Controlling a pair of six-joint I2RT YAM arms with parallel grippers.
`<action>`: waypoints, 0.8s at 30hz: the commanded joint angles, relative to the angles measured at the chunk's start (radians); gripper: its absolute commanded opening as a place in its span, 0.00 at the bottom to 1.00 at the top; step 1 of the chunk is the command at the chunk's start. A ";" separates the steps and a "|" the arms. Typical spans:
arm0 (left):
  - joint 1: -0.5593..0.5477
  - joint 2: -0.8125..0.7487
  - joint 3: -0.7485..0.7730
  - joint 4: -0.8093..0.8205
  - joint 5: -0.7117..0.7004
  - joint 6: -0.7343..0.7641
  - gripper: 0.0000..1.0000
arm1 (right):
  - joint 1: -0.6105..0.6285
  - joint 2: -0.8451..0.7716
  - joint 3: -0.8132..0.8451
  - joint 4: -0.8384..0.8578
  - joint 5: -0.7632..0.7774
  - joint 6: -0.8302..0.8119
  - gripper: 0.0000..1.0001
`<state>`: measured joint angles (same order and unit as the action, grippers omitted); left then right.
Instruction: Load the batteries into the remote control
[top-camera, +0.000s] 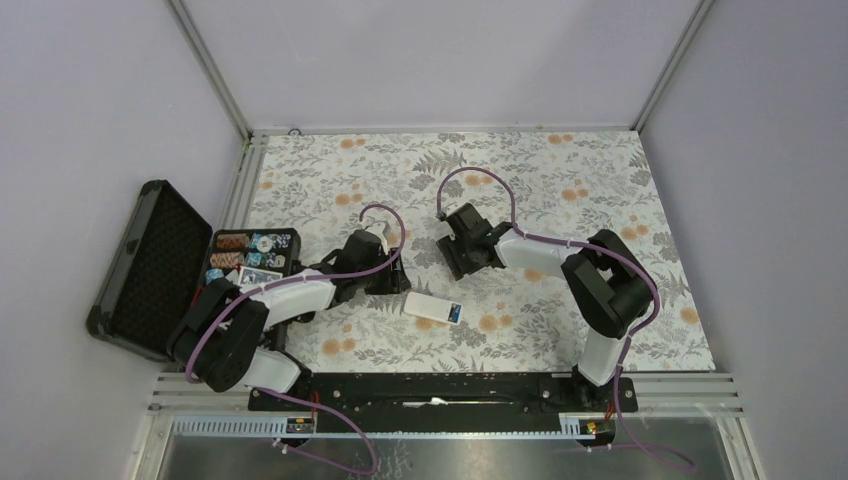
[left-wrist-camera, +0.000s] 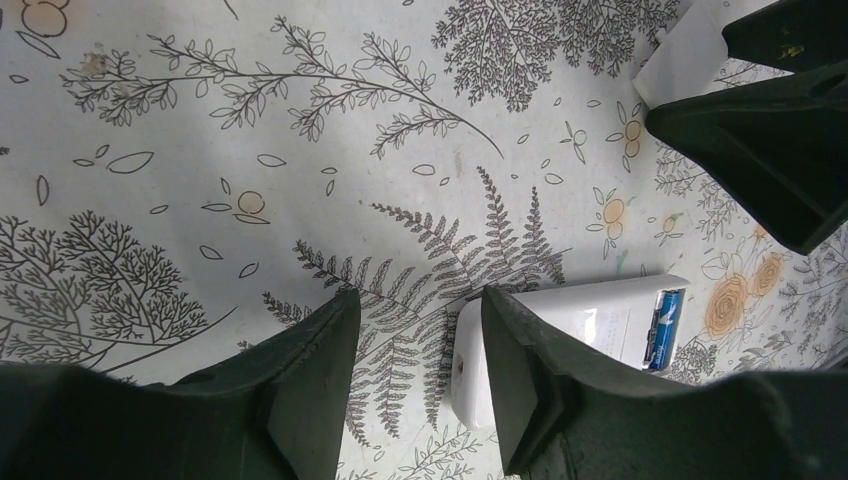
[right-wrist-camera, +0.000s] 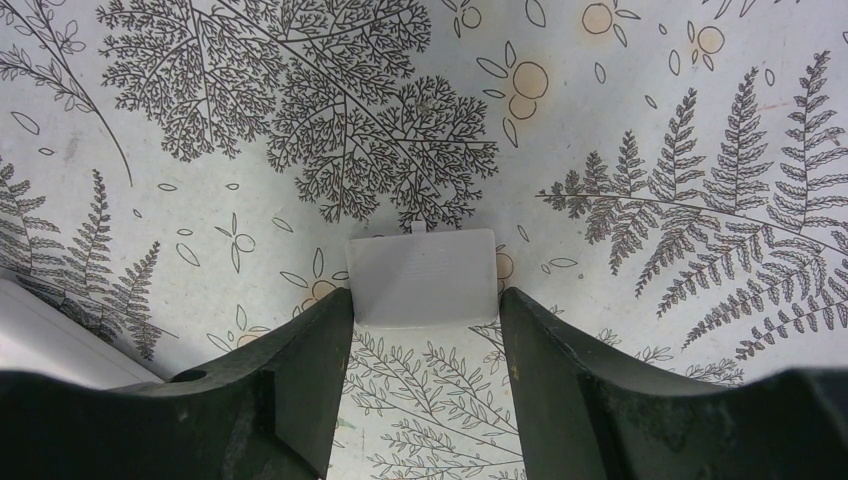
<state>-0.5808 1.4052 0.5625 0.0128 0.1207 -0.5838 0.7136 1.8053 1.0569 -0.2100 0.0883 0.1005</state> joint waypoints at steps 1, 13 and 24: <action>0.004 0.021 -0.010 0.008 0.017 0.007 0.53 | 0.014 0.016 -0.030 -0.079 -0.006 0.002 0.63; 0.004 0.035 -0.006 0.009 0.026 0.006 0.53 | 0.035 0.006 -0.034 -0.098 0.021 -0.004 0.66; 0.004 0.035 -0.004 0.006 0.024 0.007 0.53 | 0.041 0.008 -0.029 -0.108 0.028 -0.004 0.58</action>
<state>-0.5808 1.4170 0.5629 0.0360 0.1356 -0.5838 0.7391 1.8038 1.0554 -0.2234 0.1131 0.0982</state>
